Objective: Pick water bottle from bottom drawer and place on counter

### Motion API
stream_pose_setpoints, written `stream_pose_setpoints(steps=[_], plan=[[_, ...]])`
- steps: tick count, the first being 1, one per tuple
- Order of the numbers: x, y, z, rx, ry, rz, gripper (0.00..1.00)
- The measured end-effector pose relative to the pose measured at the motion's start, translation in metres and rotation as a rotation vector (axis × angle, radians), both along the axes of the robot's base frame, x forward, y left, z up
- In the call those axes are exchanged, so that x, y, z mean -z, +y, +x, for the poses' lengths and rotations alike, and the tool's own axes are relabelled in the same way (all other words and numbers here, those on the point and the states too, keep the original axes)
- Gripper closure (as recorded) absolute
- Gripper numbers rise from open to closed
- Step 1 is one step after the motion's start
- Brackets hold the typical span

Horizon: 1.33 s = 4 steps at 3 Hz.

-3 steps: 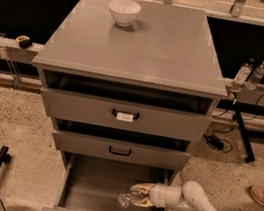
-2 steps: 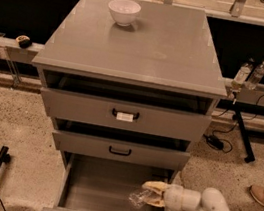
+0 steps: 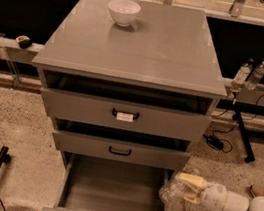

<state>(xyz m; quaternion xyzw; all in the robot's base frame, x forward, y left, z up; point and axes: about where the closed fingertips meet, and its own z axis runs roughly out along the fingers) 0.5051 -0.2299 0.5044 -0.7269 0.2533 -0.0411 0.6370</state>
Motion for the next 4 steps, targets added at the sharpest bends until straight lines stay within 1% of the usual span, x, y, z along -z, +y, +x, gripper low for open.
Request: stream_pose_setpoints(steps=[1, 2, 3, 4], plan=[[-0.114, -0.05, 0.009, 0.081, -0.114, -0.066, 1.0], [-0.183, -0.085, 0.025, 0.157, -0.133, -0.075, 1.0], [-0.244, -0.104, 0.042, 0.214, -0.172, -0.092, 1.0], [-0.253, -0.106, 0.044, 0.215, -0.19, -0.1, 1.0]])
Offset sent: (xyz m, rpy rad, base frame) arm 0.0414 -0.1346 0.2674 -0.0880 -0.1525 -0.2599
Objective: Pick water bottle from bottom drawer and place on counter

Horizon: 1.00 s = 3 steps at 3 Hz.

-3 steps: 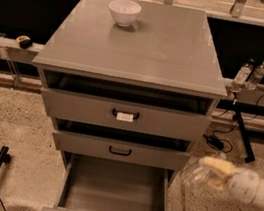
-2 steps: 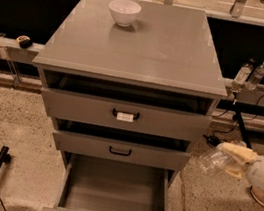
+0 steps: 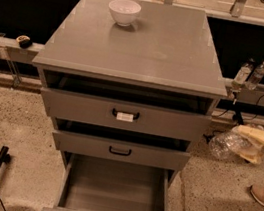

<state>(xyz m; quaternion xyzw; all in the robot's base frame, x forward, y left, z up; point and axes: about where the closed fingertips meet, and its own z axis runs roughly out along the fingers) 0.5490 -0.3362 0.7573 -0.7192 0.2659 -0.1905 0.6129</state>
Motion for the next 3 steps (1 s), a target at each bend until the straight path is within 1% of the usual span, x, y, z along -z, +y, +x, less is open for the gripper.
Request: stream_pose_setpoints(steps=[1, 2, 3], plan=[[-0.02, 0.001, 0.003, -0.021, -0.06, -0.033, 1.0], [-0.076, 0.009, 0.014, -0.056, -0.2, -0.137, 1.0], [-0.16, 0.015, 0.031, -0.063, -0.361, -0.215, 1.0]])
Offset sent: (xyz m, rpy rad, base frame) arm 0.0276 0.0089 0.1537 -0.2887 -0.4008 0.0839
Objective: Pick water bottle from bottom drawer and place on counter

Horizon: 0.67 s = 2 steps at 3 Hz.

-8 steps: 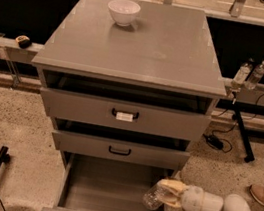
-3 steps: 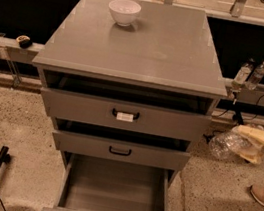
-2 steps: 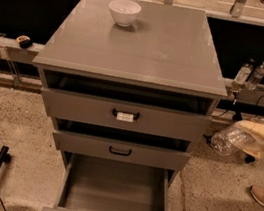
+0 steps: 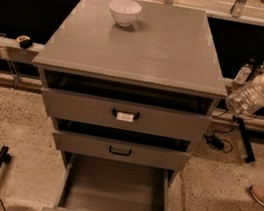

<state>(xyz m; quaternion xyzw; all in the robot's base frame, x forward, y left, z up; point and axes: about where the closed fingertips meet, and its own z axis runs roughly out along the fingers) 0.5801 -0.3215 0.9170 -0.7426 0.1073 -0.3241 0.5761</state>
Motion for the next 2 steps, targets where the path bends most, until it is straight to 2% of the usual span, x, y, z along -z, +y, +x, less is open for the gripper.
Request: stream_pose_setpoints(steps=[1, 2], plan=[[-0.034, 0.038, 0.028, -0.036, 0.003, -0.124, 1.0], [-0.032, 0.092, 0.059, -0.119, 0.067, -0.266, 1.0]])
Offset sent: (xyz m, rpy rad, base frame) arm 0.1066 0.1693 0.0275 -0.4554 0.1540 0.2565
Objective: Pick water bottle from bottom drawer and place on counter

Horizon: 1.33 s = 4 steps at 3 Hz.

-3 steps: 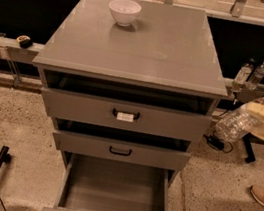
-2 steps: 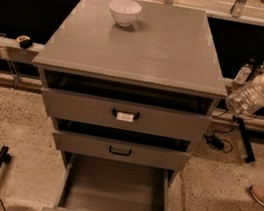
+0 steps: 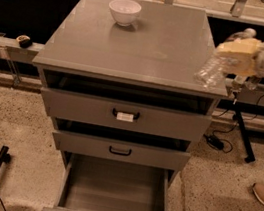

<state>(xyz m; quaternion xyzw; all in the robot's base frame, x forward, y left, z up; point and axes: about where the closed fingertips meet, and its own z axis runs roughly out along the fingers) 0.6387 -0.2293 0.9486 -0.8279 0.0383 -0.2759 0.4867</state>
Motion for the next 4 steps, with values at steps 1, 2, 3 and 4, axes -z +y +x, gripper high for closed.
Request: stream_pose_setpoints(steps=[1, 2, 3, 4], plan=[[0.017, 0.066, 0.022, -0.105, 0.067, -0.117, 1.0], [0.044, 0.132, 0.038, -0.189, 0.123, -0.223, 1.0], [0.05, 0.152, 0.06, -0.169, 0.181, -0.22, 1.0], [0.046, 0.153, 0.089, -0.106, 0.231, -0.197, 1.0]])
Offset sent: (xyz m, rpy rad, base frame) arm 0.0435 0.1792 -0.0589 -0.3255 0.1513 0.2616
